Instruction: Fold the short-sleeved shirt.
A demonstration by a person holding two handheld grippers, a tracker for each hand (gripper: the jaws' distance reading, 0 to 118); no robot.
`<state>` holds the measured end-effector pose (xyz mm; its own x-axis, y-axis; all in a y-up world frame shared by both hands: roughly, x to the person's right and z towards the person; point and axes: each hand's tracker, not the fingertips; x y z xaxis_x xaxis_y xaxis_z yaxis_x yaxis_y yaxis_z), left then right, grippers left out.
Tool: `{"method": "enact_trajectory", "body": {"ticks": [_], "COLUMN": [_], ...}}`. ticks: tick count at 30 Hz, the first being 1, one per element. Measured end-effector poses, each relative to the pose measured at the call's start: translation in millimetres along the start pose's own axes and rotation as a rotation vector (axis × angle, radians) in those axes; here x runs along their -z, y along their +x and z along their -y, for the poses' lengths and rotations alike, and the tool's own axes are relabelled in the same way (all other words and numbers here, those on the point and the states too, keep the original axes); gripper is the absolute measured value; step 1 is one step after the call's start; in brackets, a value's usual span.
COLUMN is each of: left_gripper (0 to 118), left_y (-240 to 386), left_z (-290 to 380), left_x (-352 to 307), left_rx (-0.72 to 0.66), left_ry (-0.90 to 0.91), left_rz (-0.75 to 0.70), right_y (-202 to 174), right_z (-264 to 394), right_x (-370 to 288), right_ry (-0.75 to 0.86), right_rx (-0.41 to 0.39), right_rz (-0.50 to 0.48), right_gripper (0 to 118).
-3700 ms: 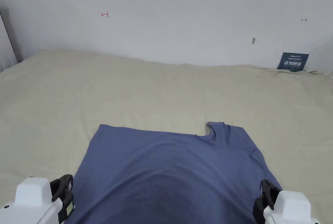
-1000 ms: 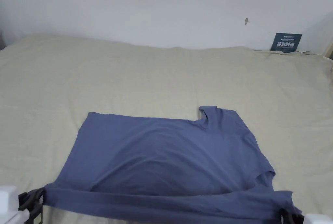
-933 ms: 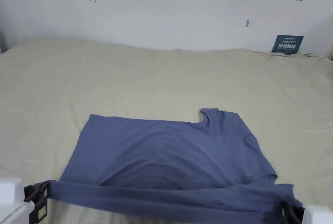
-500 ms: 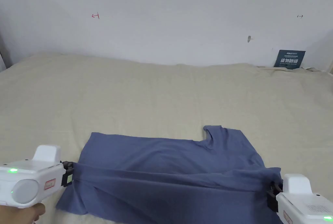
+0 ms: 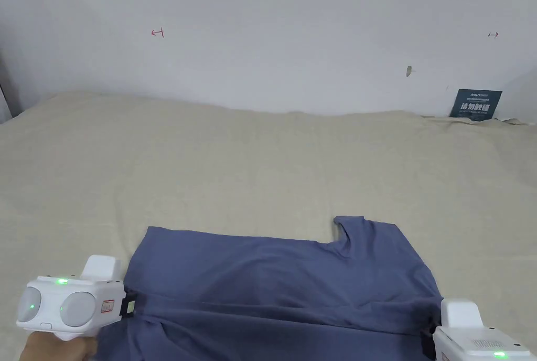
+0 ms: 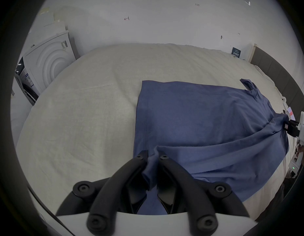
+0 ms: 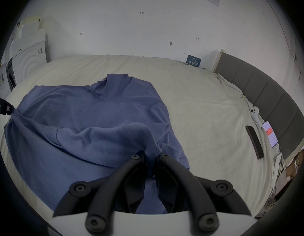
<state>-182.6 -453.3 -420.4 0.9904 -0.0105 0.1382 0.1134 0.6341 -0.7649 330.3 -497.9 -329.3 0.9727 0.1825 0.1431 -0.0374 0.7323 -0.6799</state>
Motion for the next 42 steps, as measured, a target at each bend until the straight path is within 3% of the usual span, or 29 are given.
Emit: {"method": "enact_trajectory", "body": {"ticks": [3, 6, 11, 15, 16, 18, 19, 21, 23, 24, 36, 41, 42], "left_gripper": [25, 57, 60, 55, 48, 28, 24, 22, 3, 0, 0, 0, 7], "left_y": [-1, -2, -8, 1, 5, 12, 10, 16, 20, 21, -20, -41, -42], "left_z": [4, 12, 35, 64, 71, 84, 92, 101, 111, 115, 84, 56, 52], "left_x": [-11, -35, -71, -100, -107, -118, -114, -119, -123, -124, -71, -32, -23], "left_rx": [-0.007, -0.016, -0.044, -0.055, -0.054, -0.050, -0.042, -0.030, -0.032, -0.042, -0.233, -0.223, -0.205], "left_ry": [0.023, 0.105, 0.275, 0.397, 0.412, 0.448, 0.458, 0.480, 0.485, 0.488, 0.272, 0.091, 0.046], "left_rz": [0.009, 0.012, 0.015, 0.002, -0.009, -0.020, -0.031, -0.054, -0.049, -0.053, -0.003, 0.044, 0.049], "right_y": [-2, -2, -11, -23, -26, -33, -35, -39, -42, -43, -50, -53, -53], "right_z": [2, 5, 15, 28, 31, 36, 38, 42, 44, 45, 44, 45, 46], "right_x": [-11, -33, -82, -117, -125, -138, -143, -150, -157, -160, -159, -155, -154], "right_ry": [0.015, 0.088, 0.235, 0.326, 0.347, 0.366, 0.385, 0.406, 0.425, 0.436, 0.394, 0.374, 0.369], "right_rx": [-0.006, 0.019, 0.081, 0.138, 0.143, 0.147, 0.154, 0.146, 0.131, 0.128, 0.106, 0.097, 0.095], "right_rz": [0.003, -0.009, -0.036, -0.061, -0.064, -0.051, -0.051, -0.049, -0.043, -0.040, -0.049, -0.056, -0.053], "right_gripper": [23, 40, 40, 39, 37, 12, 6, 4, 0, 0, 0, 0, 0]}}
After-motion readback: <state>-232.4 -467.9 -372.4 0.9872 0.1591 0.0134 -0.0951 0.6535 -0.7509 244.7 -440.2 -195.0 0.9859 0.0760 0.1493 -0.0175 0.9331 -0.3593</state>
